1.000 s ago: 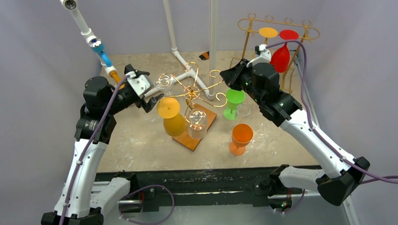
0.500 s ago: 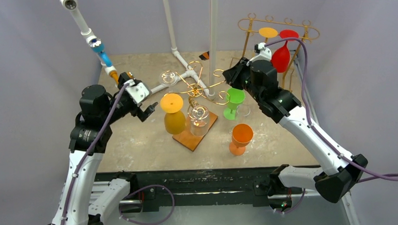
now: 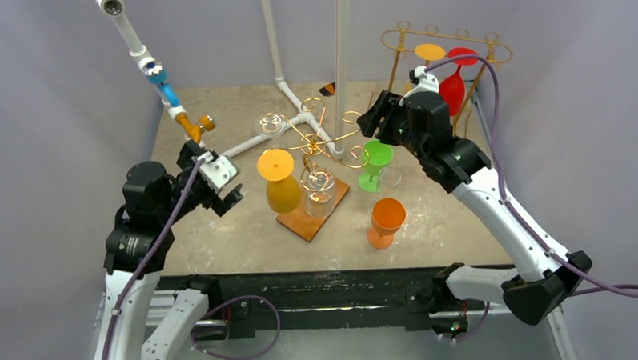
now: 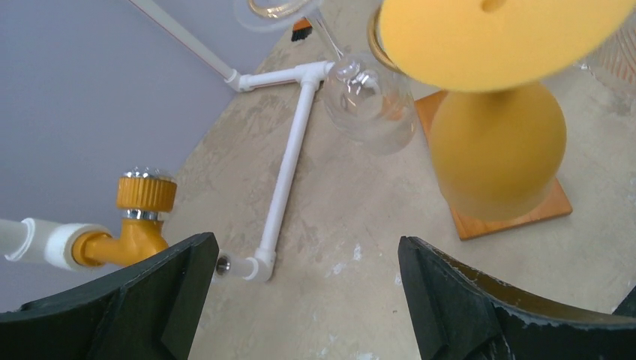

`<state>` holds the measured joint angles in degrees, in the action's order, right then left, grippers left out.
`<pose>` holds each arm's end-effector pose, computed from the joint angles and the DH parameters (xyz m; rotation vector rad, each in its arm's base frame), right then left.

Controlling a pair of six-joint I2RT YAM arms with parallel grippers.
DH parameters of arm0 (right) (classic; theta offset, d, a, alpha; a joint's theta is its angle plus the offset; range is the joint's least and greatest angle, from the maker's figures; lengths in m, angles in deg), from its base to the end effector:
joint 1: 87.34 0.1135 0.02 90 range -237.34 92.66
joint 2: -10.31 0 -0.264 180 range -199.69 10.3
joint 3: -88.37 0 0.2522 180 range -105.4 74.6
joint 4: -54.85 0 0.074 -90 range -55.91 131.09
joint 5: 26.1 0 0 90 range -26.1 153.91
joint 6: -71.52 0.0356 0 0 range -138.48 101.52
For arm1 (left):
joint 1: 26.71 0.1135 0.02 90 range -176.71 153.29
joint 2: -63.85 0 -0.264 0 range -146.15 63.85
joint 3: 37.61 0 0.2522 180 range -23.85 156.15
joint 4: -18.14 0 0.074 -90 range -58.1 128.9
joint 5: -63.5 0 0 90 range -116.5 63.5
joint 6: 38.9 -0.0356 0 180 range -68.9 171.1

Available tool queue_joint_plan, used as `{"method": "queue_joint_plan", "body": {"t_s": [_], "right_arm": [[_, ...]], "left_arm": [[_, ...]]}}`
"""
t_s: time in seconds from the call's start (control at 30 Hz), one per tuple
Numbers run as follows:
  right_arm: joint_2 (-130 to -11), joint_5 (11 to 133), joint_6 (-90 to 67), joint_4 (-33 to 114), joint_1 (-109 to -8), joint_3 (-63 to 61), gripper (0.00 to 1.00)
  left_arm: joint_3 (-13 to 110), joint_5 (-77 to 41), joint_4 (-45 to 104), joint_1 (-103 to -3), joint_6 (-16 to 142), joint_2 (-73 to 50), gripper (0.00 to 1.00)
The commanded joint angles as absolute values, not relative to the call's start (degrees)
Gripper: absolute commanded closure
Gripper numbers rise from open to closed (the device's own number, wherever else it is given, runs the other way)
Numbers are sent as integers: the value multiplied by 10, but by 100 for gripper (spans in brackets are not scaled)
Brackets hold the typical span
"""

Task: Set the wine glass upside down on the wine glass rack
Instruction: Adjust the wine rack at the center of the board.

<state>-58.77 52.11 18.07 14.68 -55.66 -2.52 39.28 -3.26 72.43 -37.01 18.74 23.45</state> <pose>0.2278 0.1320 0.4195 0.2253 1.9188 0.6152 0.1188 -0.0359 0.4020 0.9245 1.6106 -0.1145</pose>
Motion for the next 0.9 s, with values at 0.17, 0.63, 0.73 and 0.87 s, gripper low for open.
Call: {"method": "queue_joint_plan", "body": {"t_s": [0.17,0.63,0.73,0.87], "right_arm": [[-581,525,118,88,-585,-106,31],[-641,603,104,130,-586,-131,35],[-648,608,104,135,-587,-129,35],[-649,610,105,142,-586,-124,35]], "left_arm": [[367,-46,846,-373,87,289,14],[295,183,1139,-365,-453,295,57],[236,192,1140,-364,-619,341,58],[152,219,1140,-364,-863,346,50]]}}
